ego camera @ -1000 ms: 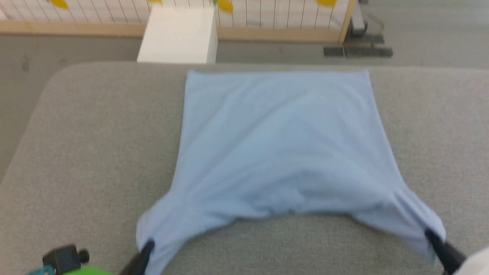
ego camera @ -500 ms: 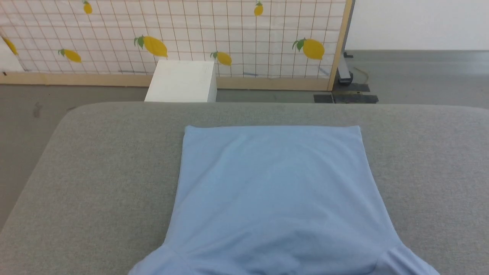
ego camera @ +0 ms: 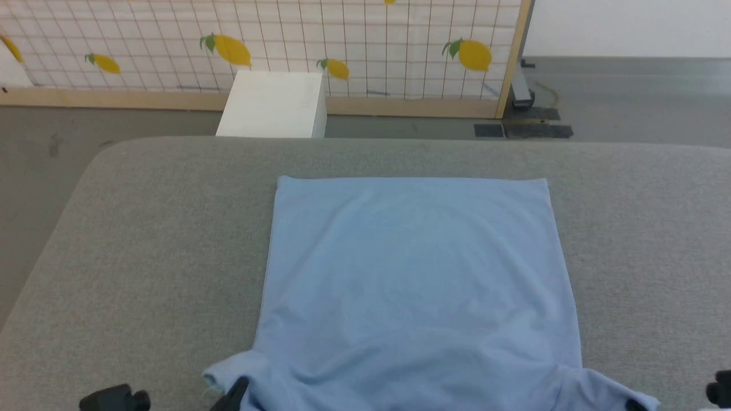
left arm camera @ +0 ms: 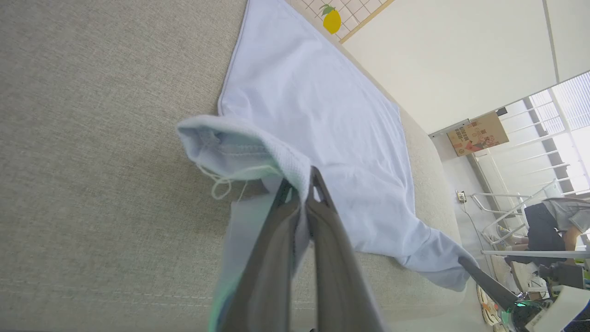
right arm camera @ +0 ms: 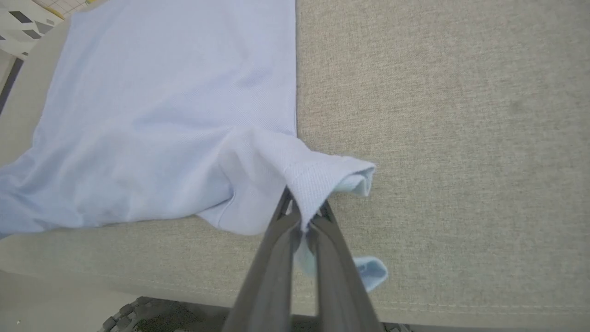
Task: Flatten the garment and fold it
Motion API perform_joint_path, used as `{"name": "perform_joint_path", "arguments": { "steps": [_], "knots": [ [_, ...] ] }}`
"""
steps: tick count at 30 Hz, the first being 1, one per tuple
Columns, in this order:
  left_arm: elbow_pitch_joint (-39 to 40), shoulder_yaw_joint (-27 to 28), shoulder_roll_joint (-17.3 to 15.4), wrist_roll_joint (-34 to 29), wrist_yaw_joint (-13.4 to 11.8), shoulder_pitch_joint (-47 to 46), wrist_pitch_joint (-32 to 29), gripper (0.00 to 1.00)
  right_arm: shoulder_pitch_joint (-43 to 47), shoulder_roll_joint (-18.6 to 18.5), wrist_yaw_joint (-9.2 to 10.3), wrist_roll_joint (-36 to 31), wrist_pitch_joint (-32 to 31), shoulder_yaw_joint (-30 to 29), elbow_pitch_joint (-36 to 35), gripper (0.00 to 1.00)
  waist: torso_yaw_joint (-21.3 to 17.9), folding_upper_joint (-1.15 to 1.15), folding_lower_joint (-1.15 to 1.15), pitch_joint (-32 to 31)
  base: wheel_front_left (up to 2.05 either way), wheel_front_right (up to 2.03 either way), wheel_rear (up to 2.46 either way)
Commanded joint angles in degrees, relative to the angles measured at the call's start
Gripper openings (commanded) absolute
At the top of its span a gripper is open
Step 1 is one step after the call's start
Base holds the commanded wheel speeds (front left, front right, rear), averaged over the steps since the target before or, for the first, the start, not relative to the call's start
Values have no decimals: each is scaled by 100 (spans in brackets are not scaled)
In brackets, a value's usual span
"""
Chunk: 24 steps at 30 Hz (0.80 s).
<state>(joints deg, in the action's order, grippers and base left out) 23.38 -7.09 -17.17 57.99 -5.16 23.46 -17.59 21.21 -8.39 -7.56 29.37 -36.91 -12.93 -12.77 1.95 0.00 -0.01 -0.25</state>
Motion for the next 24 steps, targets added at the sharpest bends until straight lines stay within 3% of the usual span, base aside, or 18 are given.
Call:
{"name": "perform_joint_path", "arguments": {
  "steps": [1,10,12,13,14,19,24],
  "knots": [
    [-47,-55,65,-86,63,-191,56,0,-215,-19,8,-34,153,97,263,0,70,0,1,156,0,0,0],
    [-191,-234,187,-242,211,-612,210,0,-890,-214,8,-94,977,538,1957,0,94,0,1,329,0,0,0],
    [-201,-256,191,-275,222,-645,230,0,-949,-280,8,-91,1102,606,2165,36,82,0,1,333,0,0,0],
    [-199,-267,189,-295,228,-659,239,0,-971,-302,8,-30,1127,616,2212,89,74,0,1,336,0,0,0],
    [-192,-274,188,-308,232,-665,246,0,-978,-325,8,35,1116,619,2209,100,63,0,1,340,0,0,0],
    [-63,-313,196,-361,244,-653,290,0,-850,-710,8,391,702,396,1468,100,15,0,1,416,0,0,0],
    [126,-361,229,-446,266,-665,381,0,-729,-983,8,567,-34,-295,-29,100,21,0,1,625,0,0,0]
  ]
}}
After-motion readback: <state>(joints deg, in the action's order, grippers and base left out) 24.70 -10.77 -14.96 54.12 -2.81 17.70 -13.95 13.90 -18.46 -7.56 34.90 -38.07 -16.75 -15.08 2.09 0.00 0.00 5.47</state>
